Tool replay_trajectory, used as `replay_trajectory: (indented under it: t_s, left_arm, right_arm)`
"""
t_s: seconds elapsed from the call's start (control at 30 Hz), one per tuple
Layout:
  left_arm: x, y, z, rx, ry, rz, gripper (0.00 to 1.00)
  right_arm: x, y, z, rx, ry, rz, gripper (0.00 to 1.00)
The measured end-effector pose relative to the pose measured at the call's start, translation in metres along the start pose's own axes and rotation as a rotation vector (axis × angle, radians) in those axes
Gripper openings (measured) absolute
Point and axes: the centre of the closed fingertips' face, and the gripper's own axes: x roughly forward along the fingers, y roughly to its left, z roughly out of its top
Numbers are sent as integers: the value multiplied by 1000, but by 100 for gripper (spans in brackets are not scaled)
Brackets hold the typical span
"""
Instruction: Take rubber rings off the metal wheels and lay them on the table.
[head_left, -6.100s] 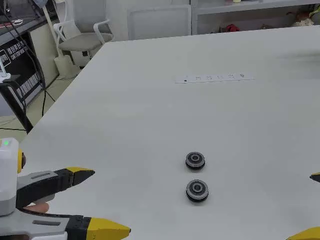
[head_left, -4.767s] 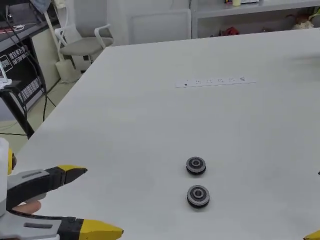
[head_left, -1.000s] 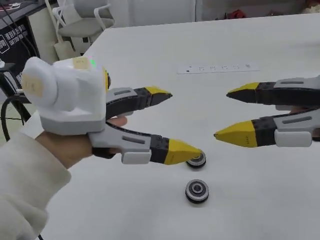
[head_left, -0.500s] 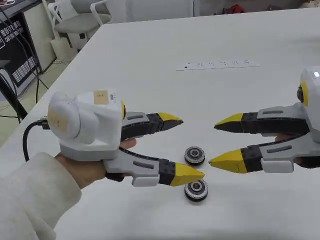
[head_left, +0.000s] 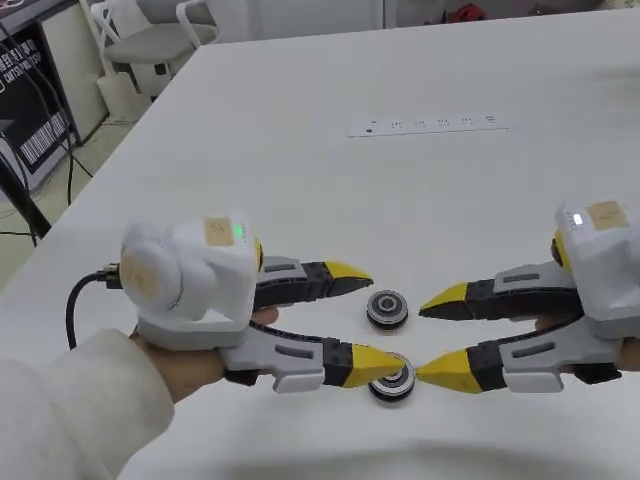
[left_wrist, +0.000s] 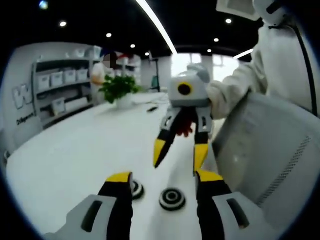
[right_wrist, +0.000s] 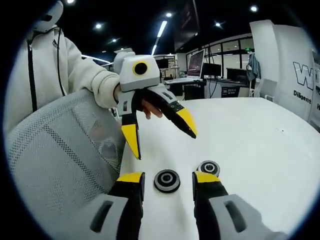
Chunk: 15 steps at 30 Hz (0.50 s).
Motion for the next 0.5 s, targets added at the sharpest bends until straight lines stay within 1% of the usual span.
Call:
replay_trajectory:
  t_s: [0.1,0.2,0.27,0.37,0.5]
  left_arm:
    - [4,-1,-5,-14,4,-8,47]
    - [8,-3,-12,-9,23,-11,44]
    - [9,-5,-14,-19,25,-25,42]
    - [10,-7,-16,-13,29,-30,39]
    - [13,-8,-20,-22,35,-30,37]
  right_arm:
    - [4,-1,-6,10,6,1,35]
    - [8,0,-12,8,21,-8,34]
    - [10,-1,-15,30,23,-13,33]
    - [11,0,-23,26,47,-9,32]
    - [13,-1,-26,24,55,-9,30]
